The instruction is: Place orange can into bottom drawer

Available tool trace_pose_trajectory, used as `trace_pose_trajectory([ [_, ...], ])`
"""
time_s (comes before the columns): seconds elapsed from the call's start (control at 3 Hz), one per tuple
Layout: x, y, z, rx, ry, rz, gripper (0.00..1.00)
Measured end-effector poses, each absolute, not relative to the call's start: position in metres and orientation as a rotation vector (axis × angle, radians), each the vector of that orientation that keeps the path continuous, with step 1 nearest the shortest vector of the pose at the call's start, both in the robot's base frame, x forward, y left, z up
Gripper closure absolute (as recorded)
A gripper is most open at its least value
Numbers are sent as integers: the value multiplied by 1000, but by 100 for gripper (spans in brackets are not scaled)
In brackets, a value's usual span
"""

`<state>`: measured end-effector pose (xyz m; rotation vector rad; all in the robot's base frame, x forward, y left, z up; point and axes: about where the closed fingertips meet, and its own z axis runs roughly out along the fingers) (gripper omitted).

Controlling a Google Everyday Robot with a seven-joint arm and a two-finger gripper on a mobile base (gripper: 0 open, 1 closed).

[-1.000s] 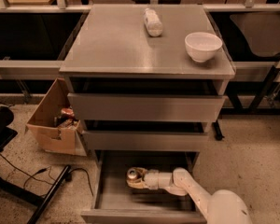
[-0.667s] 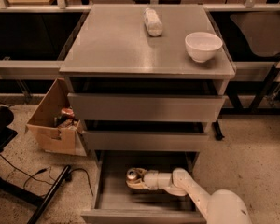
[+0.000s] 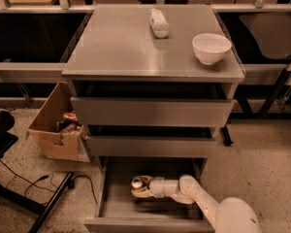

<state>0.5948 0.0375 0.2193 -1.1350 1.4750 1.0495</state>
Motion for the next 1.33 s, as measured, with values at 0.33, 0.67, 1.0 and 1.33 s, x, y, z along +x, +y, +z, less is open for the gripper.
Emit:
trace_pose_trajectory([
  [0.33, 595, 38, 219, -1135, 1475, 1050, 0],
  [0.67, 595, 38, 219, -1135, 1475, 1050, 0],
  [1.0, 593, 41, 226, -1154, 1468, 1066, 0],
  [1.33, 594, 17, 255, -1195, 1499, 1007, 0],
])
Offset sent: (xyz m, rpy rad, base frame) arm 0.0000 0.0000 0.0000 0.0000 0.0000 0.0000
